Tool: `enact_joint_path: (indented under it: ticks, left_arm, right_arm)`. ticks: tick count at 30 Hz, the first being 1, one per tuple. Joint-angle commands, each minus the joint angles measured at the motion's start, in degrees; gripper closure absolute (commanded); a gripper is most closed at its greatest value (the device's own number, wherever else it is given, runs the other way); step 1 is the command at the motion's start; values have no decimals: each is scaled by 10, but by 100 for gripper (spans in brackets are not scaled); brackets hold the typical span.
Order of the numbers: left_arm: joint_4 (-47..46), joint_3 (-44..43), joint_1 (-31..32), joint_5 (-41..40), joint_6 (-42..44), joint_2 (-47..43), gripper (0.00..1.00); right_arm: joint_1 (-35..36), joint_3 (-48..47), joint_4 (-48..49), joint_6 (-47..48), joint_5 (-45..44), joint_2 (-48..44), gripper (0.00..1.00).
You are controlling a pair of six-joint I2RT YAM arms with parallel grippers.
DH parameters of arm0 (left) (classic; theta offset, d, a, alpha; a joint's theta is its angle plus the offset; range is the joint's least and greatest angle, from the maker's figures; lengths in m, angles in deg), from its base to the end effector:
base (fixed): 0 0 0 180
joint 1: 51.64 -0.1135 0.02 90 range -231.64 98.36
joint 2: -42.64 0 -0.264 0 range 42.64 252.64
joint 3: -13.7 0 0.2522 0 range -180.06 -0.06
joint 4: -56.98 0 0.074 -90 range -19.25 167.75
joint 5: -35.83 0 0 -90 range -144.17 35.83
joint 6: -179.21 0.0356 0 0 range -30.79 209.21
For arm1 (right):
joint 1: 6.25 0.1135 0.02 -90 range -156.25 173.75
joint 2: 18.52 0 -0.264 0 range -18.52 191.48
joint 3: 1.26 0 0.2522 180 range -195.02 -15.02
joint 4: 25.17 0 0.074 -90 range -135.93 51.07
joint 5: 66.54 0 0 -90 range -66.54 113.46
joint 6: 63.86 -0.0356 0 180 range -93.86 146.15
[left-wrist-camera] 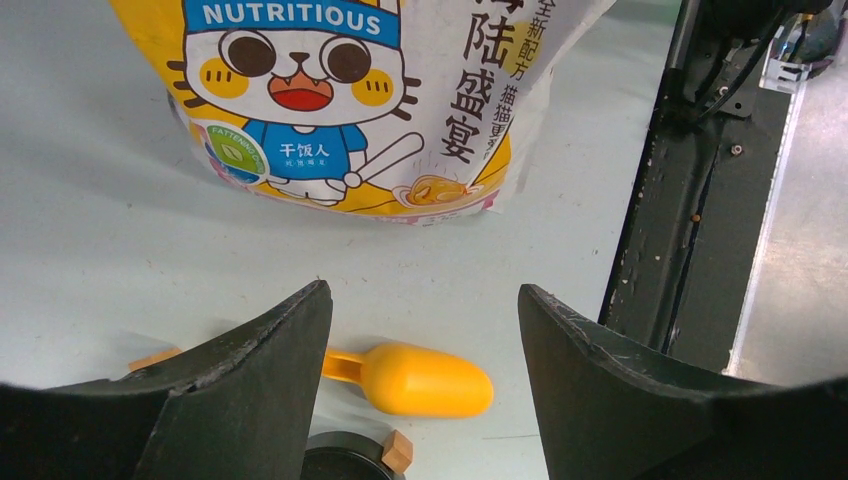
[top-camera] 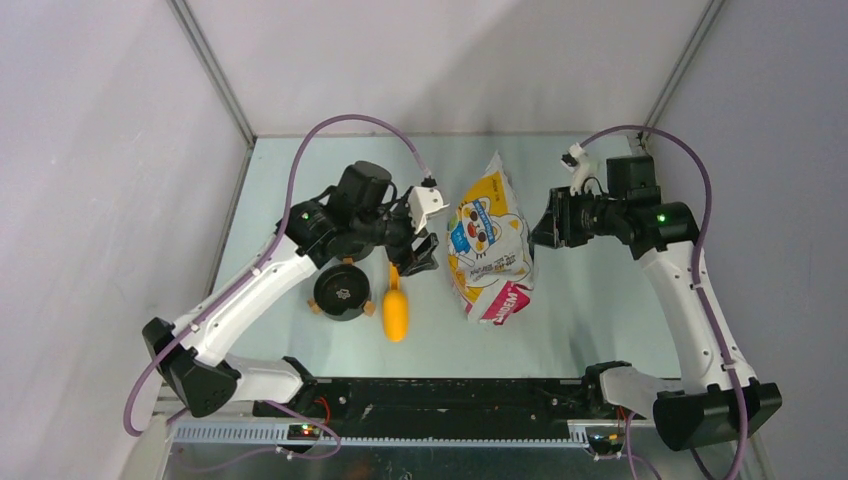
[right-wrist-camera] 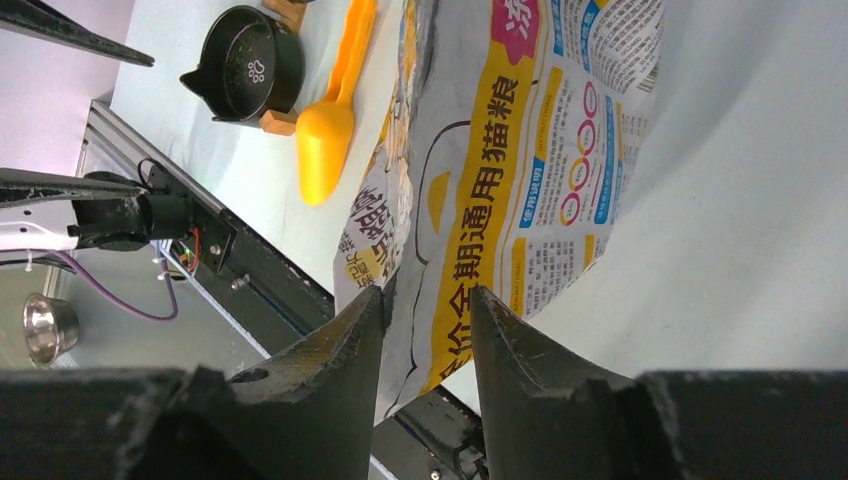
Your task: Serve the pet food
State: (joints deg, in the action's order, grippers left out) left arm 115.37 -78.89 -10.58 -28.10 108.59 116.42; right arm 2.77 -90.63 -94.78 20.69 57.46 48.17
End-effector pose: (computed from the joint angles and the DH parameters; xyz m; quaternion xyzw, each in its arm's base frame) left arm 0.1908 -0.1870 0.3808 0.5267 0.7133 -0.2785 0.3692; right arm 0.2131 0.0540 0.3776 -0.1350 0.8858 0.3140 0.3140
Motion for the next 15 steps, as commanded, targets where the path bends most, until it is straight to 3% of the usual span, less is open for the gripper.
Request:
enact_joint_path:
  ticks: [1,15]
  left_arm:
    - [-19,-29,-2,20,-15,4,25]
    - [-17,-46,-2,24,-23,16,25]
  right_arm:
    - [-3,17,-23,19,6,-25,59]
    - [-25,37,-23,17,39,-51,58]
